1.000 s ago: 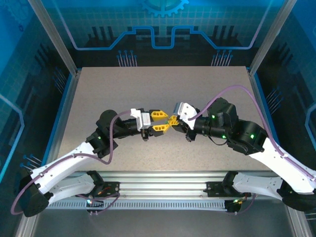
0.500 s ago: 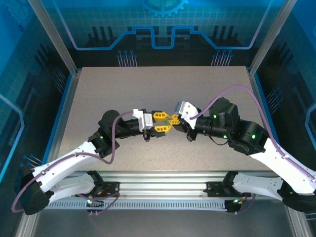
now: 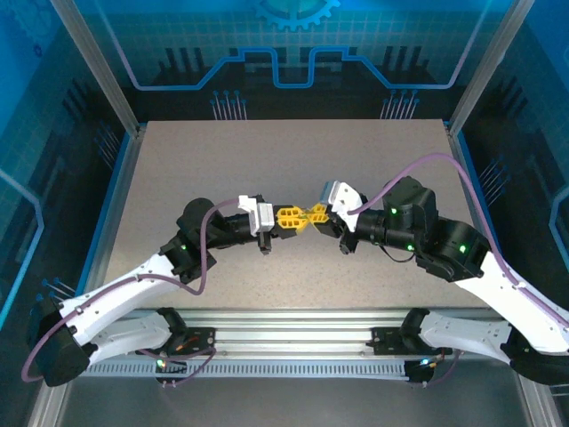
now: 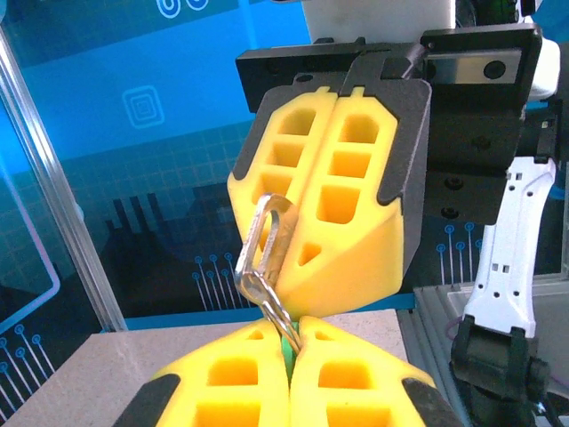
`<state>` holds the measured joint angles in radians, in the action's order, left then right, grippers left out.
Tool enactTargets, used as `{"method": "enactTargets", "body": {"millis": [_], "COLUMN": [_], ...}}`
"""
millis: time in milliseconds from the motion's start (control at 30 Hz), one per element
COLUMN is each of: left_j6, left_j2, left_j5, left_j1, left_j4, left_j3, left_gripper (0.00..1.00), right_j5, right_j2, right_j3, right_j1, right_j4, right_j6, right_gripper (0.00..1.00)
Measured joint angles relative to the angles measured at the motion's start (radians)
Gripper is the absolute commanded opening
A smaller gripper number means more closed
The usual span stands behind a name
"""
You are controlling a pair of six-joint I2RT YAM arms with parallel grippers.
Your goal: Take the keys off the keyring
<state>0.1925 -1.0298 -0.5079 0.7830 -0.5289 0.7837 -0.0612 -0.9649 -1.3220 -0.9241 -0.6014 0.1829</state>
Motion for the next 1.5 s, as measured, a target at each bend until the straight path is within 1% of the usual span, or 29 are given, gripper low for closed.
{"method": "enactTargets", "body": {"millis": [167, 233, 333, 367, 467, 567, 667, 767, 900, 1000, 1067, 1133, 1200, 1267, 1500], "left_j6": [0.003, 0.018, 0.049, 0.065, 0.112, 0.158, 0.209, 0.259, 0.322, 0.361, 0.378, 0.393, 0.41, 0.421, 0.446], "left_j2": [0.0, 0.0, 0.0, 0.0, 0.0, -0.003, -0.023, -0.059, -0.111, -0.149, -0.165, -0.176, -0.183, -0.183, -0.183], "left_j5": [0.009, 0.019, 0.038, 0.047, 0.075, 0.09, 0.089, 0.088, 0.075, 0.074, 0.069, 0.065, 0.066, 0.064, 0.039], "left_j1": [0.0, 0.0, 0.001, 0.001, 0.001, 0.001, 0.004, 0.004, 0.006, 0.019, 0.029, 0.037, 0.045, 0.052, 0.06], "left_j4": [0.015, 0.06, 0.178, 0.232, 0.401, 0.555, 0.713, 0.848, 1.005, 1.1, 1.151, 1.19, 1.215, 1.229, 1.243], "left_j3": [0.002, 0.014, 0.06, 0.085, 0.167, 0.243, 0.343, 0.432, 0.499, 0.528, 0.544, 0.56, 0.575, 0.581, 0.584], "left_gripper": [0.0, 0.0, 0.0, 0.0, 0.0, 0.0, 0.0, 0.0, 0.0, 0.0, 0.0, 0.0, 0.0, 0.0, 0.0], "right_j5": [-0.022, -0.04, -0.079, -0.091, -0.125, -0.15, -0.149, -0.166, -0.244, -0.318, -0.368, -0.42, -0.473, -0.52, -0.632], "right_j2": [0.01, 0.026, 0.053, 0.064, 0.099, 0.132, 0.164, 0.196, 0.233, 0.217, 0.195, 0.169, 0.145, 0.121, 0.1], "right_j3": [0.023, 0.059, 0.121, 0.146, 0.232, 0.306, 0.365, 0.39, 0.383, 0.336, 0.303, 0.281, 0.273, 0.273, 0.273], "right_j1": [0.021, 0.041, 0.091, 0.116, 0.183, 0.236, 0.284, 0.298, 0.298, 0.299, 0.299, 0.299, 0.299, 0.298, 0.296], "right_j4": [0.02, 0.049, 0.099, 0.117, 0.175, 0.211, 0.212, 0.214, 0.234, 0.237, 0.241, 0.253, 0.258, 0.256, 0.242], "right_j6": [-0.014, -0.03, -0.067, -0.084, -0.138, -0.18, -0.21, -0.219, -0.201, -0.171, -0.152, -0.126, -0.1, -0.079, -0.014], "right_gripper": [0.0, 0.05, 0.2, 0.22, 0.22, 0.31, 0.31, 0.25, 0.24, 0.2, 0.19, 0.19, 0.24, 0.25, 0.3]}}
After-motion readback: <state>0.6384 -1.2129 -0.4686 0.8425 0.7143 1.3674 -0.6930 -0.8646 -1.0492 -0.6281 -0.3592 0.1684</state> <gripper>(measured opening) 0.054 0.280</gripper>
